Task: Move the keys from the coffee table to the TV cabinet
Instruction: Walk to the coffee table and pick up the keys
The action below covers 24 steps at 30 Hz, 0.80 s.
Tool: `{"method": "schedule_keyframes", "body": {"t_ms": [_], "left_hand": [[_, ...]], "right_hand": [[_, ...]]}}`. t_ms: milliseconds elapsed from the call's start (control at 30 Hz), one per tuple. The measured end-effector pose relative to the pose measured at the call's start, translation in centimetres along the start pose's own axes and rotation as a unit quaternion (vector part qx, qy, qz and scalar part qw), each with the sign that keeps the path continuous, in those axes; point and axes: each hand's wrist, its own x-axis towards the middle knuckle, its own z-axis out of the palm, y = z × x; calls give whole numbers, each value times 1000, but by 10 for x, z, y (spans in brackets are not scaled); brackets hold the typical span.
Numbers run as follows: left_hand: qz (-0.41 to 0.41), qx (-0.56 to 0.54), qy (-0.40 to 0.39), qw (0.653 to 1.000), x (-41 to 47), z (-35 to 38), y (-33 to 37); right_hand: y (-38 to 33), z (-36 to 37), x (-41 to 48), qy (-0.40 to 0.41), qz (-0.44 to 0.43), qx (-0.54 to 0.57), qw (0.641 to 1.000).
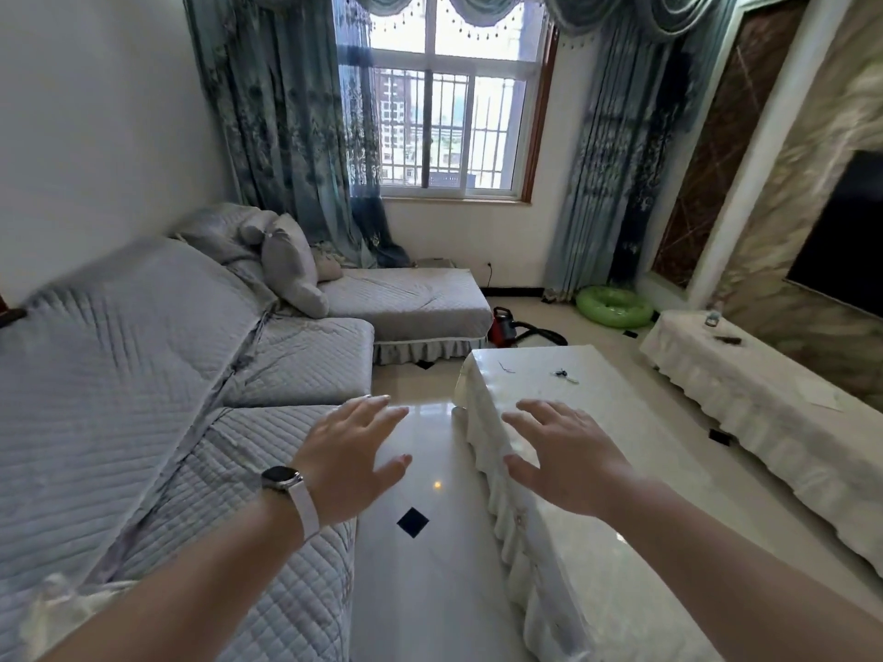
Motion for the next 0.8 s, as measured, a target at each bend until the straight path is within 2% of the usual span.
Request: {"method": "schedule_keyframes", "body": {"t_ms": [433,800], "left_hand": [[-15,26,-45,999,196,83,-70],[-11,31,-33,999,364,127,-109]], "right_hand": [[109,90,211,-35,1,47,998],[200,103,364,-38,-14,39,998]]}}
